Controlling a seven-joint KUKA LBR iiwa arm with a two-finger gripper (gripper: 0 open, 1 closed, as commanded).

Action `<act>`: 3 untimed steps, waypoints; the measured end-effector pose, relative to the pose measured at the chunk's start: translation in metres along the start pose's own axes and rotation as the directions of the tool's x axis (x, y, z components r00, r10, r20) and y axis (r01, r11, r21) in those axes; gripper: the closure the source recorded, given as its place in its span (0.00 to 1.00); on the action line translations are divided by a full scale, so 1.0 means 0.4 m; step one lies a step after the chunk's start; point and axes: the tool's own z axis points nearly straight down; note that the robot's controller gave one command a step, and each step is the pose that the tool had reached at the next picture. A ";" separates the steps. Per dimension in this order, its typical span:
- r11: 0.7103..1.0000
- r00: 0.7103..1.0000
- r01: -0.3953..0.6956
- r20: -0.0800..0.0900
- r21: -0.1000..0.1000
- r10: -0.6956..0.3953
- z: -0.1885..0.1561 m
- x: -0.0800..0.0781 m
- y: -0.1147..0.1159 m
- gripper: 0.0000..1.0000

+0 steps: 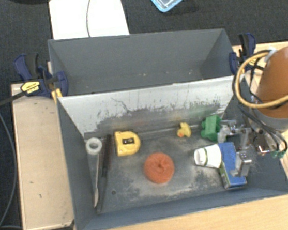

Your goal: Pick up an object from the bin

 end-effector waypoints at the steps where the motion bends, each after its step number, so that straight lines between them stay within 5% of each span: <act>1: 1.000 1.000 0.003 0.009 0.001 -0.003 -0.011 -0.004 0.001 0.00; 2: 0.999 0.999 0.049 0.013 0.003 -0.049 0.038 -0.154 0.019 0.00; 3: 0.995 0.995 -0.097 0.013 0.000 0.096 0.056 -0.217 0.058 0.00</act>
Offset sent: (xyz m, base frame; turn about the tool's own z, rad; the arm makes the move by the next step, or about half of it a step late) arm 0.0882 0.0113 -0.0287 -0.0798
